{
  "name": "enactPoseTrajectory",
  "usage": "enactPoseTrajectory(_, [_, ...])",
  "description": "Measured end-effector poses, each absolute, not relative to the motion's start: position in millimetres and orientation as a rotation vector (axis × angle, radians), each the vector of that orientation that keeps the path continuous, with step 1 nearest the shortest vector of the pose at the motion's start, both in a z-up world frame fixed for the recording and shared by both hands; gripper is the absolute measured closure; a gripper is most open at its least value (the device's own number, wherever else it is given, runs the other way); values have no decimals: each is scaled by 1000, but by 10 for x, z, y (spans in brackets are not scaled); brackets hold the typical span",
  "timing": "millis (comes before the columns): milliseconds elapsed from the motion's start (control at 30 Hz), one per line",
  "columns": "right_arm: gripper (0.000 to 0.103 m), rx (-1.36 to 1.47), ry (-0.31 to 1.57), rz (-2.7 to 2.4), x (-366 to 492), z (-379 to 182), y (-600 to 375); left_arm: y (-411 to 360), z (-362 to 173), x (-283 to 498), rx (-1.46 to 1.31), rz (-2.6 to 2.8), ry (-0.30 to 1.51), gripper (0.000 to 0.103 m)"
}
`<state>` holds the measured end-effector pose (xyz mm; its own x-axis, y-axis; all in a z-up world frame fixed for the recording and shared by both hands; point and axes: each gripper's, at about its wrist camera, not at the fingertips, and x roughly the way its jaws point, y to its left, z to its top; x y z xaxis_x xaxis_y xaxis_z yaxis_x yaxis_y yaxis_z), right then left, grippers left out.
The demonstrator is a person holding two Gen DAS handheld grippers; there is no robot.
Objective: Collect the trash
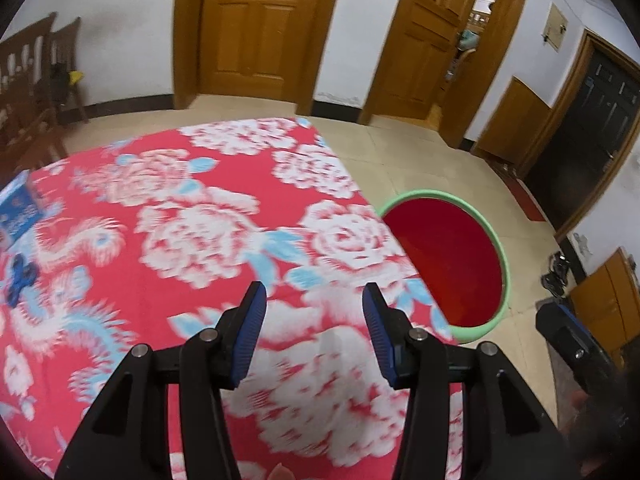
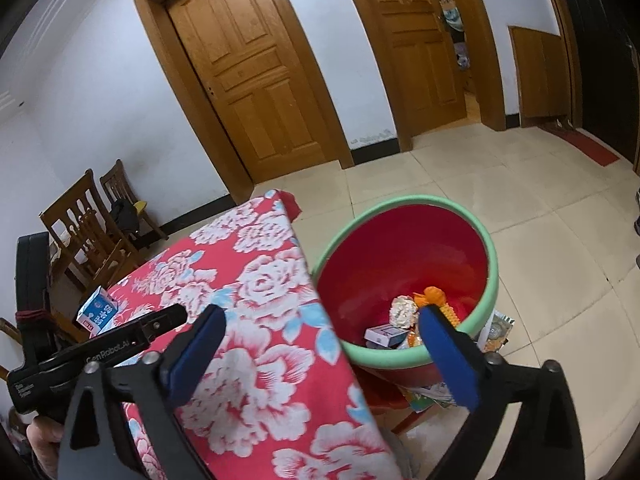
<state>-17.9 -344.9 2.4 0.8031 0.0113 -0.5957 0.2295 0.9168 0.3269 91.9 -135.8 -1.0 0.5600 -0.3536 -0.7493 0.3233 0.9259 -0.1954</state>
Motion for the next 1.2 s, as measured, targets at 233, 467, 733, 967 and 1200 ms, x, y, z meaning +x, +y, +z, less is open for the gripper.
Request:
enactPoseTrajectory(233, [3,361,618,-78,-233,80,-3123,-1020,30,692,-20,-297,873,53])
enactPoseTrajectory(467, [0,287,589,-70,-321,81,-2825,-732,37,488,-33,-229,852,53])
enactPoseTrajectory(733, [0,268,589,-57,-429,45,-2665,-515,73,306,-30,-151,799,53])
enactPoseTrajectory(967, [0,271,585,-52,-487,28,-2588,-384,47,208,-48,-105,779,53])
enactPoseTrajectory(1200, [0,268,593,-40,-508,5,-2542,-309,59,146,-49,-63,740,53])
